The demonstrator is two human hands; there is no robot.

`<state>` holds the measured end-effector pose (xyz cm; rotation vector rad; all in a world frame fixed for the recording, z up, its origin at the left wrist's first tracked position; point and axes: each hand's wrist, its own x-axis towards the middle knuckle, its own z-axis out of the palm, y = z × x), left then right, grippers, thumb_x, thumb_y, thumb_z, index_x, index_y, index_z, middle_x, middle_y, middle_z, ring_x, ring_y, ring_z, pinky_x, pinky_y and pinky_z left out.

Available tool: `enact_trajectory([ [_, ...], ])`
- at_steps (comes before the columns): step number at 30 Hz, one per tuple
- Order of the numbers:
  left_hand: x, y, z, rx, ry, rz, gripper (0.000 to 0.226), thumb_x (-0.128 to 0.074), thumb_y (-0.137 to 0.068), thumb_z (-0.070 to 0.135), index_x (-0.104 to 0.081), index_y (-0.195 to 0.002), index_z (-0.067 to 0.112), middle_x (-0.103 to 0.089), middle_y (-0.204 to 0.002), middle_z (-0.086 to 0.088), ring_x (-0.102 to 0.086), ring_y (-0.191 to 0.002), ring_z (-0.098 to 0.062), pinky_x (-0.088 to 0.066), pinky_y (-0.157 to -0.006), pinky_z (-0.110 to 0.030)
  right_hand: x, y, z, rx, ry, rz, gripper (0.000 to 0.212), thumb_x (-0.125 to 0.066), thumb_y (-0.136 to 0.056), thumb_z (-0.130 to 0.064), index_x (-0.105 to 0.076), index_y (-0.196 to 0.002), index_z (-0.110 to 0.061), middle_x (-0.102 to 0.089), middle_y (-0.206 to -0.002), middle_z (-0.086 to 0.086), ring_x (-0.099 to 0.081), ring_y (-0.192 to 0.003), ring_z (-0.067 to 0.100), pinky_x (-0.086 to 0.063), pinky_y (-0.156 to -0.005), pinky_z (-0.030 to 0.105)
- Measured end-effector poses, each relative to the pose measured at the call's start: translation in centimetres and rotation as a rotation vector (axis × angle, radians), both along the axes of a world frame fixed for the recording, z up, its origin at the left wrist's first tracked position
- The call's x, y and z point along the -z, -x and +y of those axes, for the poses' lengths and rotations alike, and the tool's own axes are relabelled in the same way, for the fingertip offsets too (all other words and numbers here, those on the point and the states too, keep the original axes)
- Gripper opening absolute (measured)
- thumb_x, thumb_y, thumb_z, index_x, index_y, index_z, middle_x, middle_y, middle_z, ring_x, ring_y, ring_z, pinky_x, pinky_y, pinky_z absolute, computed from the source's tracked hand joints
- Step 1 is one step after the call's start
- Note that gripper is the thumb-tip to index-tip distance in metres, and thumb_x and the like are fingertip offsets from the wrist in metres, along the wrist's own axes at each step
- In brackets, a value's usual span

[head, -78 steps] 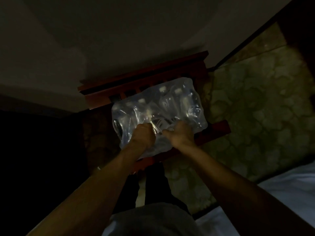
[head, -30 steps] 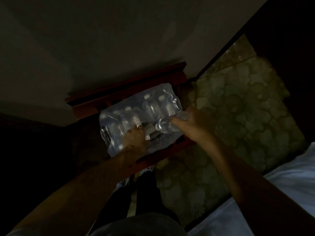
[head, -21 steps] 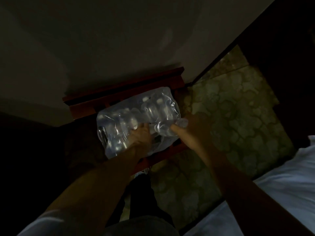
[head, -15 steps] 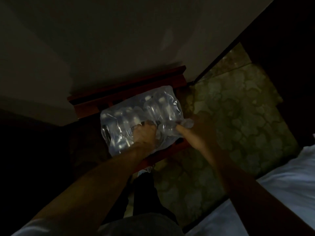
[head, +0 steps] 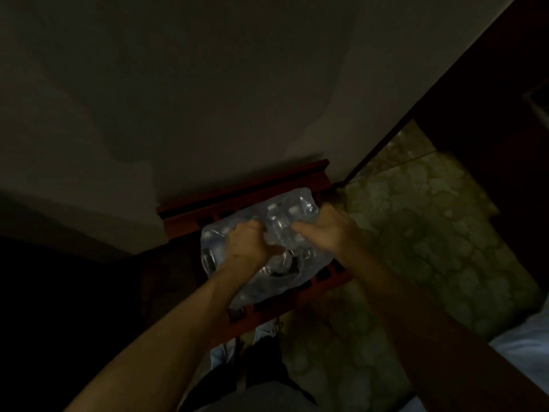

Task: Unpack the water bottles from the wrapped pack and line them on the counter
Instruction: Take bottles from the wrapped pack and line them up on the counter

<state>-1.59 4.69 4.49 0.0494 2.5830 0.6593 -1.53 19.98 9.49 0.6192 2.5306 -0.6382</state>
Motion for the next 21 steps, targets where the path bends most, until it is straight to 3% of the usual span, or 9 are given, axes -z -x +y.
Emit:
enact_trajectory([
  [4, -3.9, 1.0, -3.1, -0.203, -0.253, -0.017, 0.068, -0.085, -0.067, 0.045, -0.059, -0.122, 0.015, -0.065, -0.107, -0.002, -0.065, -0.094, -0.019, -0.050, -0.069, -0.027, -2.5, 0.5, 0.5, 0.115, 0.153, 0.021, 0.079, -0.062, -0.055, -0.071, -0.063, -0.100, -0.006, -0.070, -0.099, 0.007, -0.068, -0.086, 0.024, -0.060, -0.075, 0.041],
  [7, -6.5, 1.6, -5.4, -0.365, -0.580, 0.001, 0.068, -0.089, -0.063, 0.038, -0.057, -0.119, 0.016, -0.063, -0.106, 0.002, -0.064, -0.090, -0.014, -0.054, -0.064, -0.026, -5.0, 0.5, 0.6, 0.327, 0.363, 0.068, 0.053, -0.067, -0.068, -0.056, -0.062, -0.092, -0.009, -0.068, -0.090, 0.007, -0.065, -0.072, 0.020, -0.054, -0.056, 0.027],
  [9, -7.9, 1.8, -6.5, -0.482, -0.848, -0.038, 0.064, -0.090, -0.063, 0.031, -0.057, -0.116, 0.015, -0.068, -0.106, -0.004, -0.069, -0.090, -0.019, -0.061, -0.068, -0.032, -6.5, 0.2, 0.7, 0.471, 0.554, 0.089, 0.032, -0.066, -0.080, -0.044, -0.062, -0.088, -0.014, -0.064, -0.085, 0.006, -0.061, -0.070, 0.018, -0.051, -0.055, 0.025],
  [11, -8.8, 1.9, -7.2, -0.618, -1.098, -0.105, 0.062, -0.090, -0.065, 0.028, -0.058, -0.116, 0.012, -0.071, -0.106, -0.010, -0.073, -0.091, -0.026, -0.062, -0.073, -0.041, -7.5, -0.3, 0.5, 0.527, 0.717, 0.124, 0.024, -0.067, -0.079, -0.042, -0.063, -0.082, -0.018, -0.062, -0.080, 0.004, -0.060, -0.067, 0.016, -0.052, -0.060, 0.028],
  [13, -9.7, 2.0, -7.7, -0.707, -1.285, -0.142, 0.053, -0.087, -0.069, 0.031, -0.062, -0.111, 0.009, -0.072, -0.103, -0.013, -0.074, -0.085, -0.026, -0.061, -0.075, -0.045, -8.5, -0.4, -0.3, 0.522, 0.857, 0.183, 0.021, -0.066, -0.082, -0.039, -0.065, -0.084, -0.018, -0.065, -0.079, 0.005, -0.061, -0.067, 0.017, -0.053, -0.064, 0.030],
  [15, -11.1, 2.0, -7.9, -0.729, -1.439, -0.095, 0.023, -0.080, -0.078, 0.029, -0.067, -0.088, 0.011, -0.072, -0.087, -0.009, -0.071, -0.074, -0.022, -0.059, -0.070, -0.038, -10.0, -0.5, -1.7, 0.498, 0.962, 0.210, 0.021, -0.064, -0.086, -0.033, -0.065, -0.094, -0.014, -0.068, -0.085, 0.009, -0.064, -0.071, 0.021, -0.054, -0.069, 0.031],
  [17, -13.0, 1.8, -8.1, -0.737, -1.526, -0.051, 0.018, -0.074, -0.084, 0.027, -0.066, -0.073, 0.015, -0.071, -0.077, -0.006, -0.069, -0.070, -0.019, -0.059, -0.068, -0.034, -11.2, -0.6, -3.2, 0.438, 1.039, 0.230, 0.024, -0.063, -0.087, -0.031, -0.063, -0.100, -0.011, -0.068, -0.089, 0.013, -0.064, -0.073, 0.024, -0.053, -0.069, 0.032],
  [19, -14.7, 1.7, -8.6, -0.731, -1.528, -0.019, 0.018, -0.073, -0.085, 0.027, -0.066, -0.077, 0.013, -0.072, -0.078, -0.007, -0.070, -0.070, -0.019, -0.059, -0.065, -0.032, -11.9, -0.7, -4.7, 0.377, 1.093, 0.244, 0.026, -0.063, -0.087, -0.029, -0.062, -0.104, -0.009, -0.067, -0.087, 0.013, -0.065, -0.071, 0.024, -0.054, -0.064, 0.031],
  [21, -16.0, 1.4, -9.9, -0.734, -1.586, -0.036, 0.020, -0.077, -0.082, 0.026, -0.066, -0.084, 0.010, -0.071, -0.089, -0.012, -0.071, -0.082, -0.025, -0.060, -0.075, -0.039, -12.2, -1.0, -6.1, 0.310, 1.168, 0.253, 0.034, -0.066, -0.083, -0.029, -0.061, -0.110, -0.010, -0.067, -0.084, 0.011, -0.066, -0.070, 0.021, -0.053, -0.063, 0.031],
])
